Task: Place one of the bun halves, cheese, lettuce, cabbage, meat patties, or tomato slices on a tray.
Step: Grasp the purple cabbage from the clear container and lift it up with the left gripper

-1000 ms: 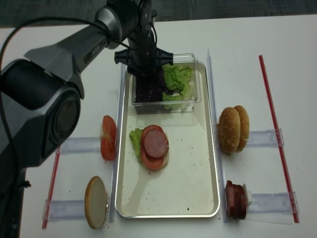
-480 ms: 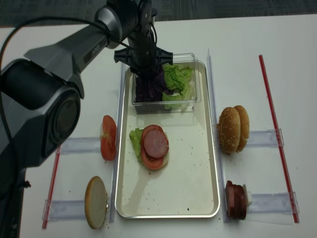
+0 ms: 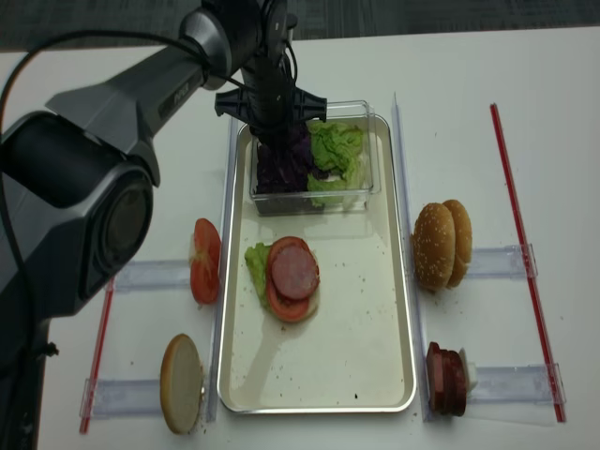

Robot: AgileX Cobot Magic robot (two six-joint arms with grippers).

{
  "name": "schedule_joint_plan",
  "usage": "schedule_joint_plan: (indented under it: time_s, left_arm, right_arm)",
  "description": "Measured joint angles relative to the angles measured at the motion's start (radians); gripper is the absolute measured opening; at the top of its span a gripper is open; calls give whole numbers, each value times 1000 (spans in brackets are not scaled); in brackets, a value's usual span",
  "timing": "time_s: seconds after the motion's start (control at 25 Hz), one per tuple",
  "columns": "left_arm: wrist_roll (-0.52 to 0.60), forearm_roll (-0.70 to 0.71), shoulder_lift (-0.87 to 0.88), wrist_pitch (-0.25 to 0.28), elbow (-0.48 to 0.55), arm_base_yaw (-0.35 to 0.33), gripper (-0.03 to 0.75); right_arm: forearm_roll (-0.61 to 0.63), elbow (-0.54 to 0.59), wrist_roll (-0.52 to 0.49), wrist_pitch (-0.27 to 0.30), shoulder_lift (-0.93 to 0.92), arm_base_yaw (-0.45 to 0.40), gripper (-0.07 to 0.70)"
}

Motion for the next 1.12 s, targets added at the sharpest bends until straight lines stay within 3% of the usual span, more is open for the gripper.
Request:
schedule_joint_plan:
  time_s: [0.24, 1.12]
  left_arm:
    - [0, 10, 0, 26, -38, 0, 51]
    - [8, 9, -4, 124, -39, -24, 47]
  right_arm:
    - [0, 0, 0, 0, 0, 0, 36]
    - [0, 0, 0, 0, 0, 0, 36]
